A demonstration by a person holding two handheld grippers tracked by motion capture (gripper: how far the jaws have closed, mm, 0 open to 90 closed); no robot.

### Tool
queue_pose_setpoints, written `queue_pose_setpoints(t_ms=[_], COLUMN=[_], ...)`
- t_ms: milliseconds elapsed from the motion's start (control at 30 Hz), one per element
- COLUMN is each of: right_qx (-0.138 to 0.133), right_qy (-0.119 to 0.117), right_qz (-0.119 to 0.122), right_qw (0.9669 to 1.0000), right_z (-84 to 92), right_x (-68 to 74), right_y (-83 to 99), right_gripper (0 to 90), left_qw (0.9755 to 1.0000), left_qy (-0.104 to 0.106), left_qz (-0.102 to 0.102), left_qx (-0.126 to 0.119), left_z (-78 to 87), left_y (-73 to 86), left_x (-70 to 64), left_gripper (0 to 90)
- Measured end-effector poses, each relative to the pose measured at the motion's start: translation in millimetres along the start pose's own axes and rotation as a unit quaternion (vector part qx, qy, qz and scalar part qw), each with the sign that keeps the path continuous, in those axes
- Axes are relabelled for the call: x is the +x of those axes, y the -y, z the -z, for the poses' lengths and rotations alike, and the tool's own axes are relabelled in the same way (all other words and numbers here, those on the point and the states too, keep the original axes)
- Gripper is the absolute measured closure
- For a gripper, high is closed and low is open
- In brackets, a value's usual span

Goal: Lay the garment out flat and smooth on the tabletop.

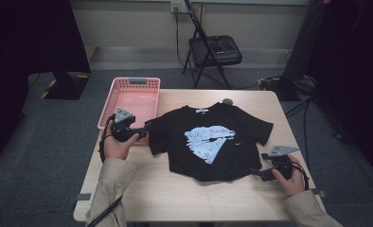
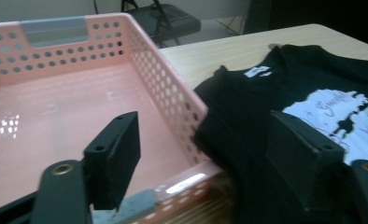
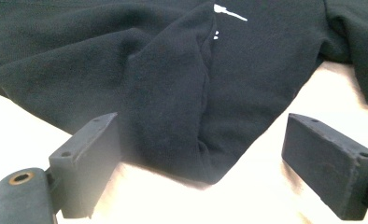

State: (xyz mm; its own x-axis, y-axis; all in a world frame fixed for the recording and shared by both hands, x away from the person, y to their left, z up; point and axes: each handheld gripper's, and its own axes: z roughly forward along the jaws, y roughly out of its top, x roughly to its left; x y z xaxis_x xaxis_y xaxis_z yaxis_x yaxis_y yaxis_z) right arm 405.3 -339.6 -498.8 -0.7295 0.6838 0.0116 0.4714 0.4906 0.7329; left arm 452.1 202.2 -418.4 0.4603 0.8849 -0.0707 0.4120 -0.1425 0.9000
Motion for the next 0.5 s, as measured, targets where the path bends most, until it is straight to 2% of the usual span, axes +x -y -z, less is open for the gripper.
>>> queue_pose_setpoints(t_ms=[100,200,300,500], right_qx=[0.000,0.000,0.000,0.000], right_qy=[0.000,0.000,0.000,0.000], right_qz=[0.000,0.000,0.000,0.000], right_qw=[1.0000,1.0000,1.0000,1.0000], right_z=[0.0,0.0,0.0,0.0], right_x=[0.0,0.0,0.0,0.1], right_y=[0.0,0.0,0.0,0.0], right_gripper=[11.2,11.2,11.2,11.2], left_qw=[0.9999,0.9993,0.9987,0.9977], left_qy=[0.015,0.030,0.043,0.058], left_qz=[-0.008,-0.021,-0.026,-0.036], left_qx=[0.002,0.003,0.003,0.006], left_z=[-0.2,-2.2,-4.4,-6.9], left_y=[1.8,3.7,6.8,16.4], left_x=[-10.9,-21.8,-32.0,-46.1], left_gripper=[21.4,20.5,19.5,17.3])
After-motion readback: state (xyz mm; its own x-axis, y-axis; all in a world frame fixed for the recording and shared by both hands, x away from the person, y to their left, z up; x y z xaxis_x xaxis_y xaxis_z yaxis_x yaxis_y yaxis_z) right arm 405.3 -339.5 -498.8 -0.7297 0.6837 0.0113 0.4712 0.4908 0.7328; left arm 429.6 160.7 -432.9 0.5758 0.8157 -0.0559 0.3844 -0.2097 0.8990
